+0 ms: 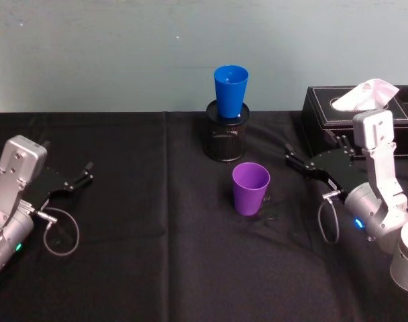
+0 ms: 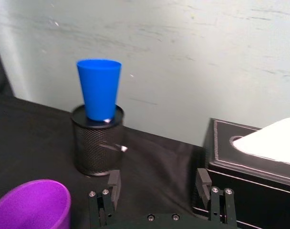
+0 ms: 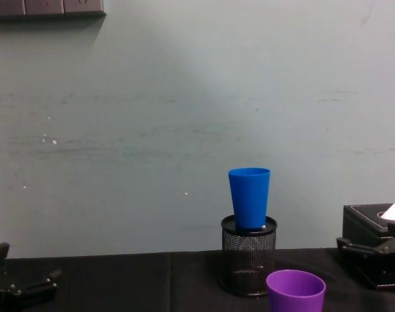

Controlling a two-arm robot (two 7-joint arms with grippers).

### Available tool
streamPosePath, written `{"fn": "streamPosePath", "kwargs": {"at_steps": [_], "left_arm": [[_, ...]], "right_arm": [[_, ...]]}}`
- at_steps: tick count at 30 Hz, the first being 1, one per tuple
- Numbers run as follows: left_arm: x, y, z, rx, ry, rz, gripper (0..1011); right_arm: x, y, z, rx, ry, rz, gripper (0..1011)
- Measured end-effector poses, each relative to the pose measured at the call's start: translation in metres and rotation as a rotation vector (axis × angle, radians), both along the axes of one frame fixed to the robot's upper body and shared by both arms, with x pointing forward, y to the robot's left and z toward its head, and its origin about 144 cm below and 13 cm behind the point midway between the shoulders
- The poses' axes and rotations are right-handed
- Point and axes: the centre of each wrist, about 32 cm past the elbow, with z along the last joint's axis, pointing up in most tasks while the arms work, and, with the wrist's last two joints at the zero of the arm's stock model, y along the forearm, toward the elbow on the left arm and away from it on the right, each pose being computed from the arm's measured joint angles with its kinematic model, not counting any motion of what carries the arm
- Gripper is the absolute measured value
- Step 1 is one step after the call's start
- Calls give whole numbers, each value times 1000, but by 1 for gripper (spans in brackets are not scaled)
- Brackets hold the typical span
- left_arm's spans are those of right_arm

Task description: Pick up one cup with a gripper and tap it against the other cup.

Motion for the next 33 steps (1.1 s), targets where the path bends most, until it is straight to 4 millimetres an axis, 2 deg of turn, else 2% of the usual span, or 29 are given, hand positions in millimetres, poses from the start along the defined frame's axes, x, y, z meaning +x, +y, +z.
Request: {"fn": "streamPosePath", "kwargs": {"at_steps": [10,33], "left_arm": [[0,0,0,0,0,0,1000],[0,0,0,0,0,0,1000]], "right_arm": [[-4,1,-3,-63,17,-83,1003],[-3,1,-4,-62,30,-84,1003]]}}
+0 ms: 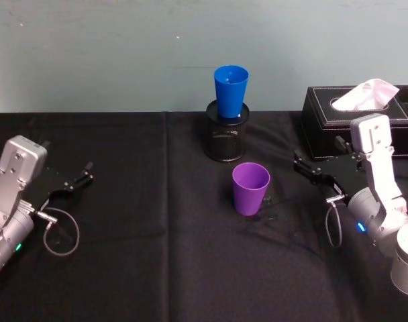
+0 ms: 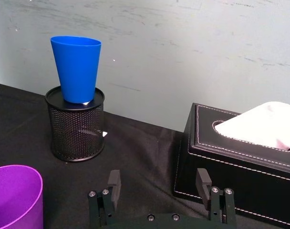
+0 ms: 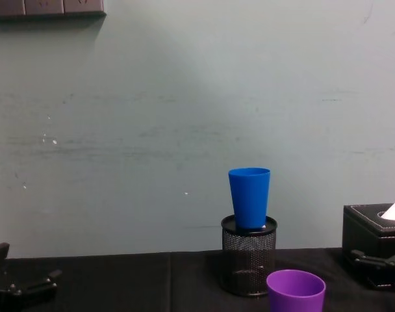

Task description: Pick up one cup with a gripper and tap it against the other cup.

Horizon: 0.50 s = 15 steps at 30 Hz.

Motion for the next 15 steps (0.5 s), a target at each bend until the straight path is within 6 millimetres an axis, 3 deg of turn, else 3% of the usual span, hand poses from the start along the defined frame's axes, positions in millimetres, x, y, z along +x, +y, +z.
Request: {"fn": "streamPosePath", "kwargs": {"at_steps": [15], "left_arm": [[0,0,0,0,0,0,1000]], "right_arm": [[0,0,0,1,-1,3,1003]]}}
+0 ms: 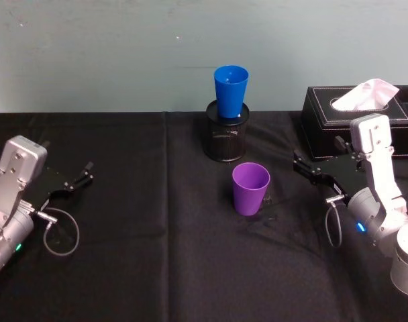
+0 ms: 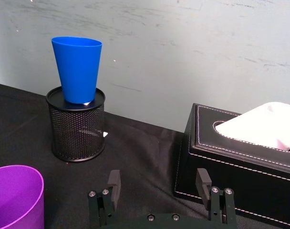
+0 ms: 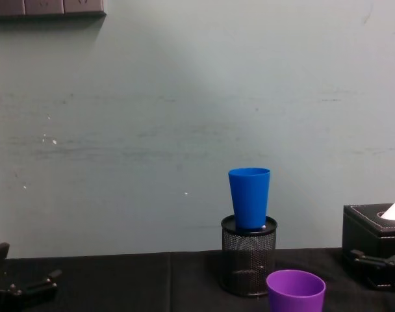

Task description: Pick up one cup with a gripper and tap it against the other cup.

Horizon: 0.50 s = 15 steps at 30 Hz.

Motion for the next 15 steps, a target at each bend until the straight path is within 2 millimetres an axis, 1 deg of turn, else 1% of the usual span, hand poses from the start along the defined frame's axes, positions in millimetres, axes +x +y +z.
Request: {"fn": "streamPosePath", "kwargs": {"at_steps": [15], "left_arm": [[0,0,0,0,0,0,1000]], "right_arm": [[0,0,0,1,0,0,1003]]}}
